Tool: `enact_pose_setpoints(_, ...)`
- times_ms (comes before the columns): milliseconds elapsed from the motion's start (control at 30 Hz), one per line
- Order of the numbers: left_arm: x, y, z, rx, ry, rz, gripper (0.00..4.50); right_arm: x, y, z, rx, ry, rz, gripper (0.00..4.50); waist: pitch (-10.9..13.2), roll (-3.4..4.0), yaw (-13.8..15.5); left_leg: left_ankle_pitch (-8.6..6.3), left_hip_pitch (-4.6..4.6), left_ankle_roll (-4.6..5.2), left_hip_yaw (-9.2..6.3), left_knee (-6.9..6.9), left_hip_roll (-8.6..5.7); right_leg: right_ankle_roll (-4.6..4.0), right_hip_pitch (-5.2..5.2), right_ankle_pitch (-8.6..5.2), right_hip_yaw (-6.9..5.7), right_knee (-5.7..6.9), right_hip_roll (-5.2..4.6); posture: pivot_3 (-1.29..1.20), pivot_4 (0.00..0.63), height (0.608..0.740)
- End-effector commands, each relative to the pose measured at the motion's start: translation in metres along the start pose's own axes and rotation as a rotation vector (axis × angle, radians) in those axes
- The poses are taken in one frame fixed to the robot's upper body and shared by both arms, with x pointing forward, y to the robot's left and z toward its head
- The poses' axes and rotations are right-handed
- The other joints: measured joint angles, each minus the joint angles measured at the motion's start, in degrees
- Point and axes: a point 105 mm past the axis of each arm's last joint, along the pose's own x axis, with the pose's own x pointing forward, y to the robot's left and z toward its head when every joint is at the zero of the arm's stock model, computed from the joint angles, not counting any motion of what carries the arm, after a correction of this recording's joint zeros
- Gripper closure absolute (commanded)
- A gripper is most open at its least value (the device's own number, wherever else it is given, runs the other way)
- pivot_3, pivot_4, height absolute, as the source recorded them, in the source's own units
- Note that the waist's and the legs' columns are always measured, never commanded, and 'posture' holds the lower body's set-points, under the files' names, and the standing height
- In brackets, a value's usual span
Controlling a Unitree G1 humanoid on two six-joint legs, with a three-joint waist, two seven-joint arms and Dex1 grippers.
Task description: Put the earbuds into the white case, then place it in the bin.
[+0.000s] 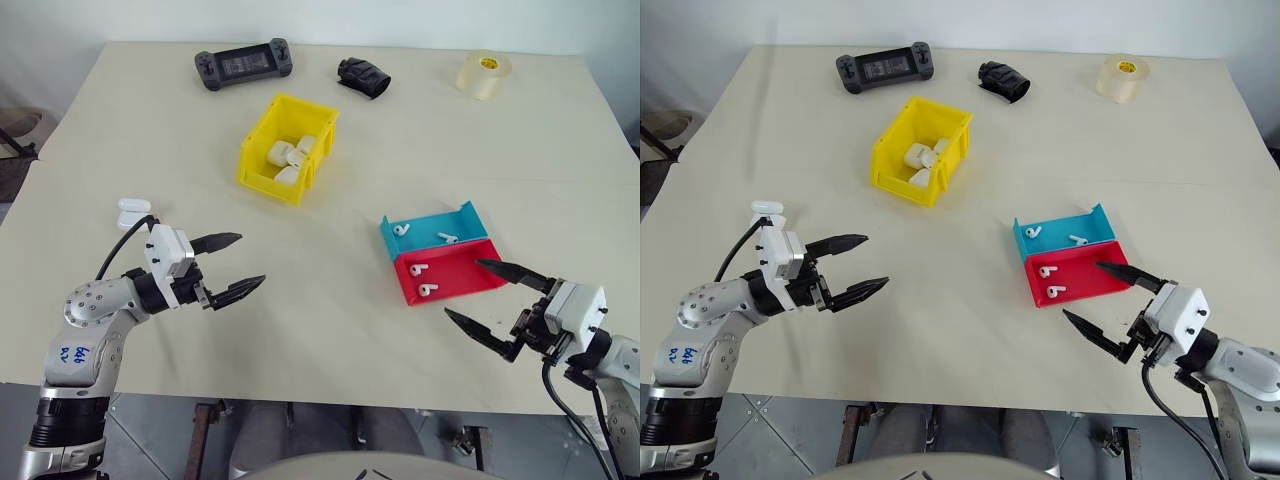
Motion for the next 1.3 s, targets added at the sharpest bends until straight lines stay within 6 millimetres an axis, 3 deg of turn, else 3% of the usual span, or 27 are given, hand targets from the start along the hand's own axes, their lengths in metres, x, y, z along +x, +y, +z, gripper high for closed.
enact_pose_setpoints(33,-0.006,0.004,0.005,0.04,-0.006,0.055,0.01,0.006,-0.001,0.005,-0.009,-0.035,0.004,0.0,0.0,0.0,0.0,0.0,0.0,0.0,0.0,0.0,0.0,0.0,0.0,0.0,0.0,0.01,0.0,0.0,0.15,0.74)
enact_pose_setpoints(167,-0.033,0.02,0.0,-0.004,0.002,0.272,0.01,0.027,0.002,0.015,0.013,-0.112,0.059,0.0,0.0,0.0,-0.4,0.0,0.01,0.0,0.01,0.0,0.04,0.0,-0.02,0.0,0.04,0.02,-0.03,0.0,0.15,0.74)
enact_pose_setpoints(333,-0.087,0.032,-0.016,-0.077,0.041,0.634,0.01,0.052,0.009,0.028,0.009,-0.206,0.147,0.0,0.0,0.0,-0.9,-0.01,0.0,-0.01,-0.06,-0.01,0.09,0.0,-0.04,0.0,0.01,0.06,-0.09,0.0,0.15,0.74)
enact_pose_setpoints(467,-0.138,0.038,-0.044,-0.203,0.163,1.006,0.01,0.066,0.014,0.041,-0.052,-0.286,0.234,0.0,0.0,-0.01,-0.2,-0.02,-0.01,-0.01,-0.07,0.06,0.02,0.0,-0.01,0.0,0.03,0.0,-0.12,0.0,0.15,0.74)
enact_pose_setpoints(567,-0.135,0.046,-0.038,-0.272,0.134,1.068,0.01,0.069,0.015,0.044,-0.089,-0.305,0.255,0.0,0.0,-0.05,0.7,-0.03,-0.04,-0.02,-0.19,0.1,0.01,0.0,0.0,0.0,0.03,0.04,-0.11,0.0,0.15,0.74)
enact_pose_setpoints(733,-0.127,0.068,-0.033,-0.329,0.252,1.122,0.01,0.068,0.015,0.043,-0.089,-0.3,0.244,0.0,0.0,-0.09,1.4,-0.07,-0.1,-0.11,-0.3,0.21,-0.05,0.0,0.02,0.0,0.05,0.07,-0.08,0.0,0.15,0.74)
enact_pose_setpoints(1067,-0.097,0.122,-0.007,-0.423,0.689,0.962,0.01,0.068,0.021,0.047,-0.076,-0.299,0.234,0.0,0.0,-0.13,0.0,-0.06,-0.09,-0.13,-0.13,0.07,-0.08,0.0,-0.2,0.0,-0.01,0.29,0.04,0.0,0.15,0.74)
enact_pose_setpoints(1300,-0.099,0.146,-0.002,-0.458,0.812,0.925,0.01,0.068,0.025,0.05,-0.059,-0.309,0.212,0.0,0.0,-0.18,-1.1,-0.02,-0.29,-0.18,0.09,-0.01,-0.42,0.0,-0.81,-0.01,0.07,0.99,0.0,0.0,0.15,0.74)
